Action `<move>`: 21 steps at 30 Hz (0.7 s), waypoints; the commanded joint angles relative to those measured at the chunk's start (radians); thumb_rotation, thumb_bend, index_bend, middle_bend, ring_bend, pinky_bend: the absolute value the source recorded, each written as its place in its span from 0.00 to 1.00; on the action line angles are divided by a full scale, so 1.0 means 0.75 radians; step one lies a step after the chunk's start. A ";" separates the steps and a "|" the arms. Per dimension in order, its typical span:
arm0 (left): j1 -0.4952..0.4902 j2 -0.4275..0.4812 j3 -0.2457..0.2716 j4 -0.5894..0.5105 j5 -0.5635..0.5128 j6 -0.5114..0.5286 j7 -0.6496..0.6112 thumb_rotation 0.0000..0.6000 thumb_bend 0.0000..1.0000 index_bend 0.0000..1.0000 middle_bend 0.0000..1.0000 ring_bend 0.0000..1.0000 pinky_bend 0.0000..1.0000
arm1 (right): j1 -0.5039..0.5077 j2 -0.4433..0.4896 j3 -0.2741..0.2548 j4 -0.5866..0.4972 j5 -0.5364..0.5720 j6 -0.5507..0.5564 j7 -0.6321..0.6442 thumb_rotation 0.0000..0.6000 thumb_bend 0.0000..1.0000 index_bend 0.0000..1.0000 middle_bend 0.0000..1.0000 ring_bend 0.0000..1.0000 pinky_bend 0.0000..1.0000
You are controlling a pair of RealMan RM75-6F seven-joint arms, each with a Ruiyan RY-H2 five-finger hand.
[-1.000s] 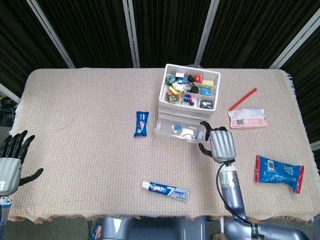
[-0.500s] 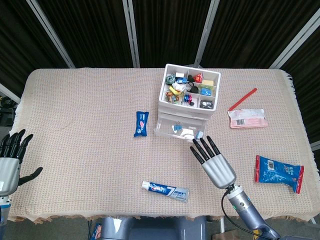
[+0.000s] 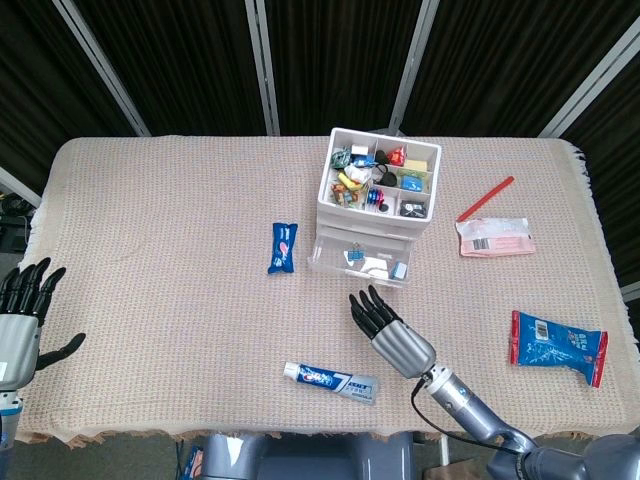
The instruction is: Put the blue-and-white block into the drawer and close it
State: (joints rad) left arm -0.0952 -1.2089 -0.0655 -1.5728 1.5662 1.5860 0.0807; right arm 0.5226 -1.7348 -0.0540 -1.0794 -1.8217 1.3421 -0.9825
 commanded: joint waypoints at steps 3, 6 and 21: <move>-0.001 0.001 0.000 -0.002 -0.002 -0.003 -0.002 1.00 0.19 0.09 0.00 0.00 0.00 | 0.019 -0.047 0.031 0.059 0.010 -0.044 -0.049 1.00 0.20 0.10 0.00 0.00 0.00; -0.001 0.000 -0.001 -0.003 -0.005 -0.004 -0.002 1.00 0.19 0.09 0.00 0.00 0.00 | 0.024 -0.070 0.052 0.083 0.024 -0.057 -0.070 1.00 0.20 0.10 0.00 0.00 0.00; -0.001 0.004 -0.001 -0.008 -0.009 -0.009 -0.016 1.00 0.19 0.09 0.00 0.00 0.00 | 0.051 -0.146 0.135 0.199 0.114 -0.134 -0.121 1.00 0.20 0.11 0.00 0.00 0.00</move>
State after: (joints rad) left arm -0.0962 -1.2061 -0.0663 -1.5786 1.5594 1.5794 0.0683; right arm 0.5614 -1.8395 0.0408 -0.9371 -1.7438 1.2461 -1.0697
